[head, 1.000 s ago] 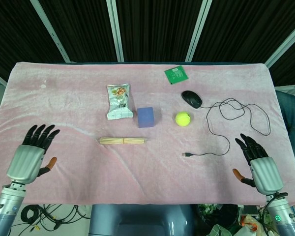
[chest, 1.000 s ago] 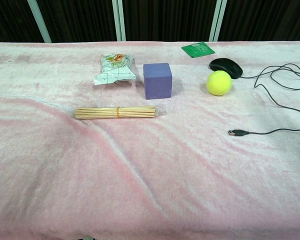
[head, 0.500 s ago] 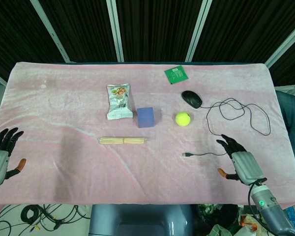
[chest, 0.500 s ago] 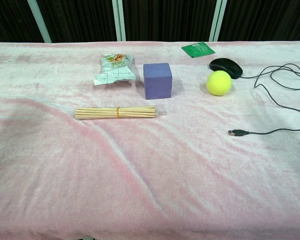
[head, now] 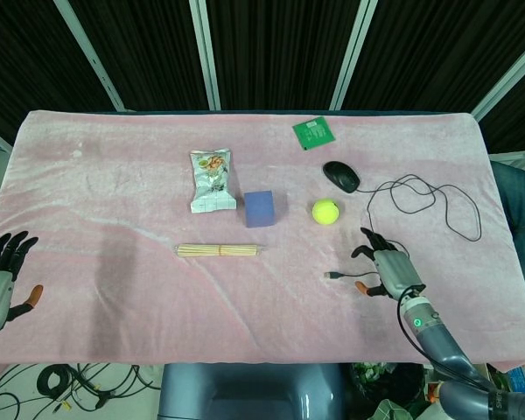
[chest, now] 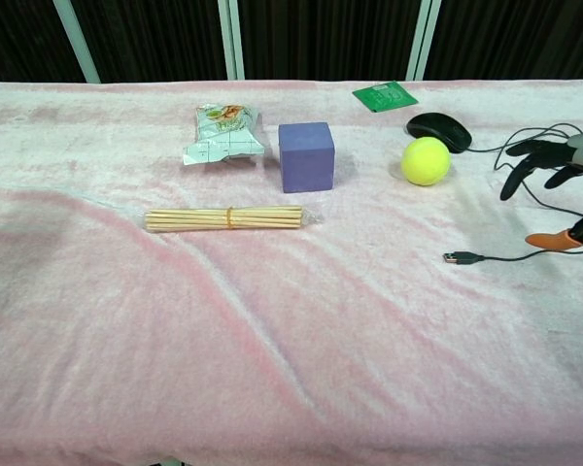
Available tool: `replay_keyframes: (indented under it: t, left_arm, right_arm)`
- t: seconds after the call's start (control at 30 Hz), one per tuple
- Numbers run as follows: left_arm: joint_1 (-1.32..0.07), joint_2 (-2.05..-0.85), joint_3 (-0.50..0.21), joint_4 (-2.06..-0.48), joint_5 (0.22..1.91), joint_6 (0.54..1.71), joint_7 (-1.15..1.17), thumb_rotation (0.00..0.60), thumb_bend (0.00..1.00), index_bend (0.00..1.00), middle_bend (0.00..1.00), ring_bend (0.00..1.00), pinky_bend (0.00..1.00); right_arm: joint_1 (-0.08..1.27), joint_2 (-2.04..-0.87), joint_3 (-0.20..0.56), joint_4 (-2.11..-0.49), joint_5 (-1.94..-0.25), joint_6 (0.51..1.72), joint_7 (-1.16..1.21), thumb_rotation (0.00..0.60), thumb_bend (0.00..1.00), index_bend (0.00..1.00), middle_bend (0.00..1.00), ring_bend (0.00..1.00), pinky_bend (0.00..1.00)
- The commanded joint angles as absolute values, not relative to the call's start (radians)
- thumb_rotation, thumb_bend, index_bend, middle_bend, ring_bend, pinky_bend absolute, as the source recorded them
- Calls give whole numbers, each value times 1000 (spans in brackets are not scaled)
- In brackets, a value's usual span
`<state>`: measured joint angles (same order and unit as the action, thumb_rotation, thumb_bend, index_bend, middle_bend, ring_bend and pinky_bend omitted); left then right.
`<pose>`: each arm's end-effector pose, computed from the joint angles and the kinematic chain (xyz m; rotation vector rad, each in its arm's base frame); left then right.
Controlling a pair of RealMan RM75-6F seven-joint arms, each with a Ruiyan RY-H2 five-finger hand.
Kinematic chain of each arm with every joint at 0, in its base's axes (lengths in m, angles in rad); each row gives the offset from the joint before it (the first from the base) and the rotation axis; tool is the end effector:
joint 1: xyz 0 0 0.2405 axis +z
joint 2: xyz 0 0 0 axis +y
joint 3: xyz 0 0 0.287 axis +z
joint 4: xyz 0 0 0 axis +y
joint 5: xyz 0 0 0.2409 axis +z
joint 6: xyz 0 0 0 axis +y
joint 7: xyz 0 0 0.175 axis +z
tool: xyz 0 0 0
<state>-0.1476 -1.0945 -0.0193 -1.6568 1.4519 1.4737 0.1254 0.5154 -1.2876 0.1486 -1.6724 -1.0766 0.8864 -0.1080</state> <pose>-0.3405 0.2305 0.1445 -1.4380 -0.8332 -0.8240 -0.2606 -0.3439 0.0073 1.6649 -1.3548 0.8255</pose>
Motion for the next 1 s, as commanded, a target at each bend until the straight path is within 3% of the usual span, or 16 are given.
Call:
replay_keyframes:
  t: [0.03, 1.0]
  left_arm:
    - [-148, -1094, -21, -1658, 1449, 1470, 129, 600, 333, 123, 66, 0, 0]
    - [-144, -1102, -41, -1650, 1432, 1460, 146, 600, 333, 123, 65, 0, 0]
  right_arm:
    - [536, -1316, 153, -1651, -1049, 871, -132, 600, 206, 384, 0, 39, 163]
    - [612, -1471, 148, -1556, -897, 861, -246, 600, 277, 482, 0, 38, 163]
